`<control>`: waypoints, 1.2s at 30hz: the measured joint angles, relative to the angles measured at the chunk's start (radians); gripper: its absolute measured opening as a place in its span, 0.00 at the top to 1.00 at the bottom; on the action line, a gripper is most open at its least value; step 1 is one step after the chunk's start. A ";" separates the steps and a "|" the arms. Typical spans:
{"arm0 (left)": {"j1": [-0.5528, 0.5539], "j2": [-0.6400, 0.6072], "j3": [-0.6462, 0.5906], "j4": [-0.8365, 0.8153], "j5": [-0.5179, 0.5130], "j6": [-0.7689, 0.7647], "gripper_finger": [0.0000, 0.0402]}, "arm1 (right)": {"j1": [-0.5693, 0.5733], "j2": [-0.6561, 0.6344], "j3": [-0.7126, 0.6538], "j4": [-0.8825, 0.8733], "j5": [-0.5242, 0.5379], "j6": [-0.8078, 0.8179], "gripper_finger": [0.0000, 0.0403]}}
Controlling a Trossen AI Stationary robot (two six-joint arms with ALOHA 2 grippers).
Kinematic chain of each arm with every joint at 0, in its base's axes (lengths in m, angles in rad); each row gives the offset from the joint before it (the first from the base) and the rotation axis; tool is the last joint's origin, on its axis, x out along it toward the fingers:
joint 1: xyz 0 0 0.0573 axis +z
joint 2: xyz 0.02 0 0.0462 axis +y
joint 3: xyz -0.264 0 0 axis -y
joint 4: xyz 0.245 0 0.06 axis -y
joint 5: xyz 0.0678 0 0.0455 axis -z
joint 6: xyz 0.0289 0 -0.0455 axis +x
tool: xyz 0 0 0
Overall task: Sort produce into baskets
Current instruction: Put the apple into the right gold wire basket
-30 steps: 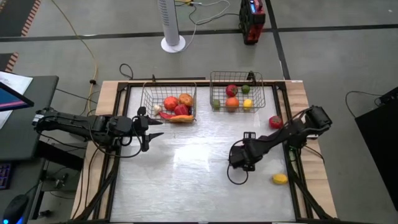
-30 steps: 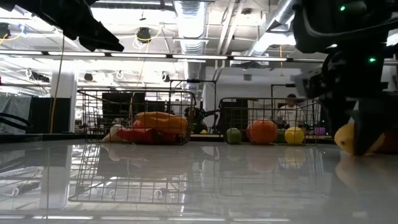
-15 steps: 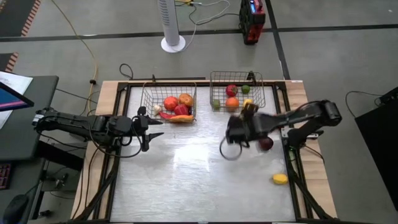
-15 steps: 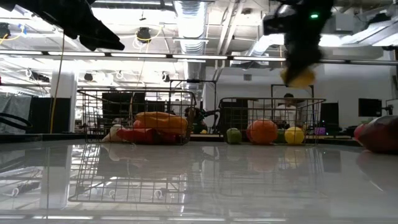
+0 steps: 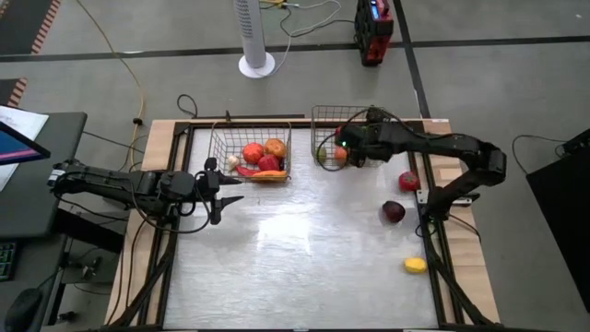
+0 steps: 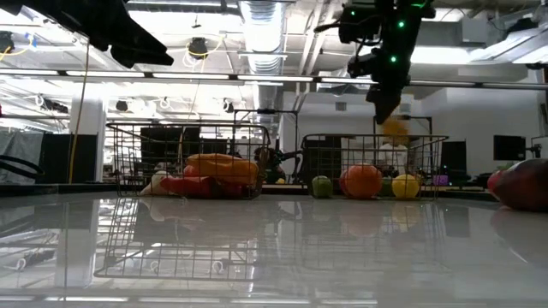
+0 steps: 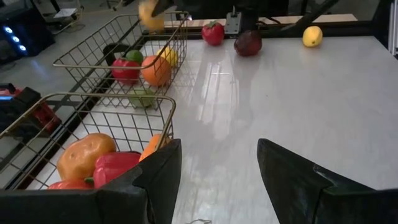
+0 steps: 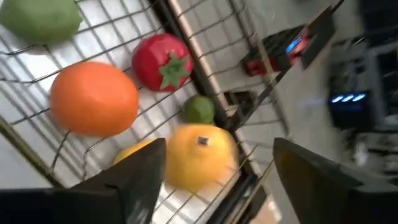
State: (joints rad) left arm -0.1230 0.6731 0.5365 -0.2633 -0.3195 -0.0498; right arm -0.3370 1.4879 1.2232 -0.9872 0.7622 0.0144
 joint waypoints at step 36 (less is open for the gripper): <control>-0.001 0.000 0.000 -0.054 0.035 -0.026 0.50 | 0.252 -0.011 -0.421 -0.241 -0.869 0.776 0.06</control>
State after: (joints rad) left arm -0.1241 0.6731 0.5365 -0.3176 -0.2845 -0.0758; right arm -0.0846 1.4773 0.8023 -1.2279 -0.1072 0.7905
